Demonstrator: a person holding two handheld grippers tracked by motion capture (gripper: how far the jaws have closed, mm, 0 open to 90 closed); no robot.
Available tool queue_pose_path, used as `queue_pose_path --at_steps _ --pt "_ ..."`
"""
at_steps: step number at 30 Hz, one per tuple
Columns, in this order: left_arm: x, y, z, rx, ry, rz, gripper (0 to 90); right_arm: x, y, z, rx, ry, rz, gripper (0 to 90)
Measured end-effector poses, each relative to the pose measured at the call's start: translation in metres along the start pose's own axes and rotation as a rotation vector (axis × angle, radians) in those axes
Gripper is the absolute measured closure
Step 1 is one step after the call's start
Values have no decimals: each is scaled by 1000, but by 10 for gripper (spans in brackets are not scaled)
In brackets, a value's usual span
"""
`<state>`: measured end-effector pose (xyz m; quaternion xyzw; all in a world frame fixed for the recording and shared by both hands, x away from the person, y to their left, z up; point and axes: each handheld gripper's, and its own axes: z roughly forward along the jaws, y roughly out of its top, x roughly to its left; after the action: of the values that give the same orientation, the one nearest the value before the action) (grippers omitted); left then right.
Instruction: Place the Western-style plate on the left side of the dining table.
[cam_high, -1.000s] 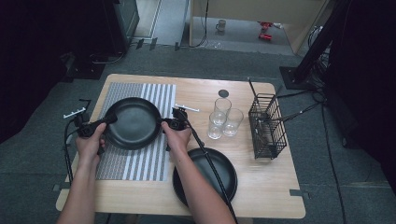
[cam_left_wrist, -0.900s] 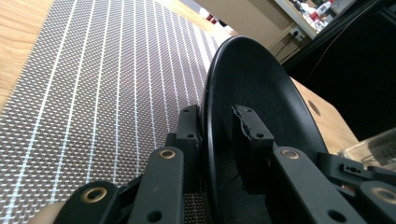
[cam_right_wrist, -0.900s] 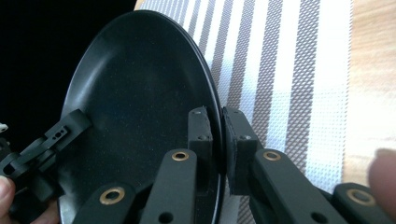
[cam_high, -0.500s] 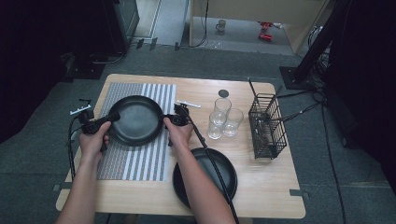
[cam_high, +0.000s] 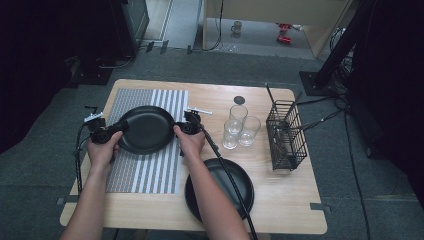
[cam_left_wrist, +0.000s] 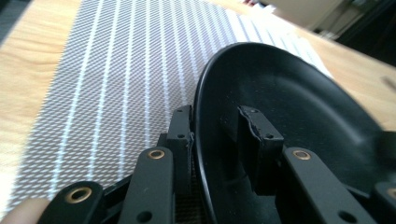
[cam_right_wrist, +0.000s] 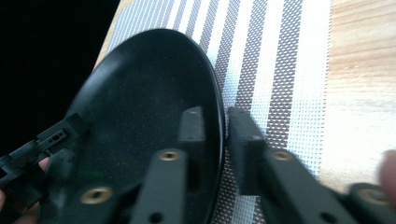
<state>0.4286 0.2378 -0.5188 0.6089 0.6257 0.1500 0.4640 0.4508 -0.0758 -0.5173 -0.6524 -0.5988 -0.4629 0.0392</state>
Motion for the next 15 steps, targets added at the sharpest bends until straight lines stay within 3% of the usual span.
queue_pose_path --at_steps 3,8,10,11,13,15 --pt "0 -1 -2 -30 -10 10 613 3 -2 -3 14 -49 4 743" --pt "-3 -2 -3 -10 14 31 595 3 -9 -2 59 -13 47 772" --pt "-2 -2 -4 -2 38 30 641 3 -10 -2 76 5 72 794" --pt "-1 -2 -4 3 43 29 716 4 -11 -2 76 -2 75 799" --pt "4 -1 -6 6 16 -6 758 5 -10 -2 80 -6 90 806" --pt "6 -1 -7 12 7 -14 770 2 -8 -2 88 9 119 819"
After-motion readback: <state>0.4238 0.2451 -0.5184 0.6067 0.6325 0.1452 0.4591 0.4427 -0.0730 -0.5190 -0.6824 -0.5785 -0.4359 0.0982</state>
